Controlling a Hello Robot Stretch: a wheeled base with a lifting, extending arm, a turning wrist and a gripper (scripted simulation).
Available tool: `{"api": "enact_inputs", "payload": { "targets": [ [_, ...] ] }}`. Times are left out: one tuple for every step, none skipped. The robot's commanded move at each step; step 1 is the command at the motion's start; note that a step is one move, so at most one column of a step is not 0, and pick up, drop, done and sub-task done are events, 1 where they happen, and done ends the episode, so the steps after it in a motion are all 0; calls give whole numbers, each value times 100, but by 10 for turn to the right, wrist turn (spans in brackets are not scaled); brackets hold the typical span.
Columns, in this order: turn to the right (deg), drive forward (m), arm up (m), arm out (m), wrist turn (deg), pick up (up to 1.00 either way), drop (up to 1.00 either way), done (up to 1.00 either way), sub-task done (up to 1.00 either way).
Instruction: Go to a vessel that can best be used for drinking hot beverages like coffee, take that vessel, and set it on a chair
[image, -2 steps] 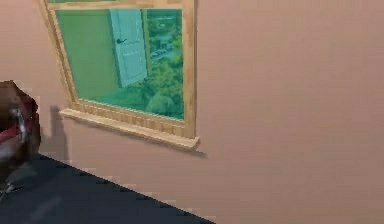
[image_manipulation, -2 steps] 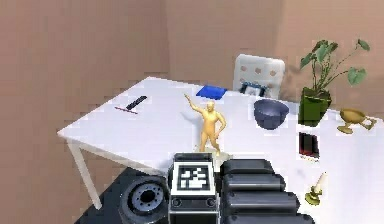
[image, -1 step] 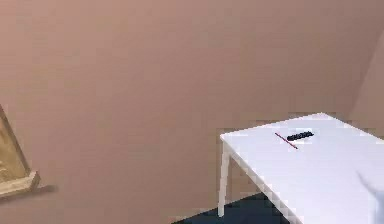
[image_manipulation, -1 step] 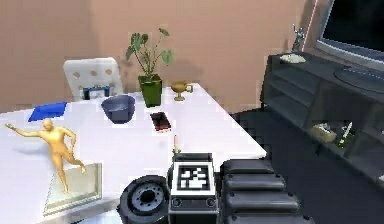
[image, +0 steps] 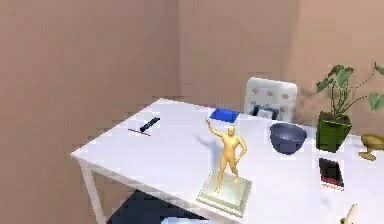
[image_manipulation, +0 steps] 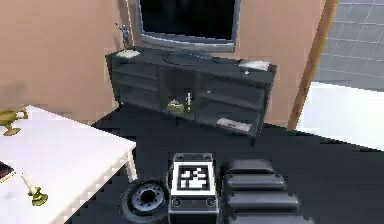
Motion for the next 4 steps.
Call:
{"api": "enact_inputs", "payload": {
  "targets": [
    [450, 0, 0, 0, 0, 0, 0, 0, 0],
    [390, 0, 0, 0, 0, 0, 0, 0, 0],
    [0, 35, 0, 0, 0, 0, 0, 0, 0],
    [-450, 0, 0, 0, 0, 0, 0, 0, 0]
  ]
}}
